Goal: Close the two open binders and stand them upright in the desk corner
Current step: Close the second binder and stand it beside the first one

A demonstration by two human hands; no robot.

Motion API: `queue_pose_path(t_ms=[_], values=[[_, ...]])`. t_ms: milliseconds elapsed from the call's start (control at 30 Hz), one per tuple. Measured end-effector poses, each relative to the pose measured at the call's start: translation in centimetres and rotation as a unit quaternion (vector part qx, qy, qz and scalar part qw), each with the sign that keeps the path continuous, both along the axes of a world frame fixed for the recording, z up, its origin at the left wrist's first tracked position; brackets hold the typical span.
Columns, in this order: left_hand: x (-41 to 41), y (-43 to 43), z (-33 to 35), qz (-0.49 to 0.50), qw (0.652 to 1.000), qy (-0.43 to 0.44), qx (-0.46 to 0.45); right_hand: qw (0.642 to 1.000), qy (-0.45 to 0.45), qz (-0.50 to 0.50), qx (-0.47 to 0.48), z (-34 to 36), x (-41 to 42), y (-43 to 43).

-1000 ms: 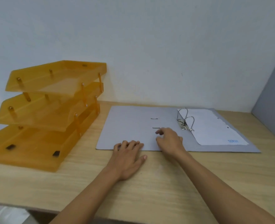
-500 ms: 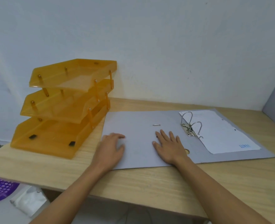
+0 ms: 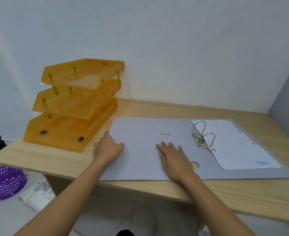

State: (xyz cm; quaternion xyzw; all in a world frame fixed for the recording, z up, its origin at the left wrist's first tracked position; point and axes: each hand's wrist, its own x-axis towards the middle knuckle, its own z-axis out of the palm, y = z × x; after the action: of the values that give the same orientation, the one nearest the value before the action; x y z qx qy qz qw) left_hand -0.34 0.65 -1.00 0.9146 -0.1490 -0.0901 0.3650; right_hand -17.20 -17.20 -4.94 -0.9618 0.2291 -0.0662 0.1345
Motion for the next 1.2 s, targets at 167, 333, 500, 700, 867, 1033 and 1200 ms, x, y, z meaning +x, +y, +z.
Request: queue_pose_path(t_ms=[167,333,500,700,867,1033,1200], values=[[2.3,2.9,2.7,0.025,0.983,0.114,-0.140,0.999,-0.026,-0.009,0.016,0.0,-0.4,-0.2],[0.2,6.6,2.9,-0.131,0.910,0.340,-0.200,0.997,-0.042,-0.033,0.058,0.4,-0.5,-0.4],[-2.3,6.6,3.7,-0.137,0.775,0.411,-0.460,0.980,-0.076,-0.050,0.177,1.7,0.2,0.6],[-4.7,3.0,8.2,-0.188,0.665,0.390,-0.608,0.945,-0.099,-0.026,0.310,4.4,2.3,4.3],[-6.2,-0.2,8.7,-0.164,0.678,0.310,-0.645,0.889,-0.161,0.033,0.428,7.3,3.2,6.3],[-8.6,-2.3,9.2,-0.175,0.703,0.305,-0.618,0.846,-0.224,0.091,0.475,11.3,2.2,7.0],[-11.3,-4.2,10.2,-0.157,0.737,0.317,-0.576,0.819,-0.284,0.090,0.491,13.7,-0.6,6.9]])
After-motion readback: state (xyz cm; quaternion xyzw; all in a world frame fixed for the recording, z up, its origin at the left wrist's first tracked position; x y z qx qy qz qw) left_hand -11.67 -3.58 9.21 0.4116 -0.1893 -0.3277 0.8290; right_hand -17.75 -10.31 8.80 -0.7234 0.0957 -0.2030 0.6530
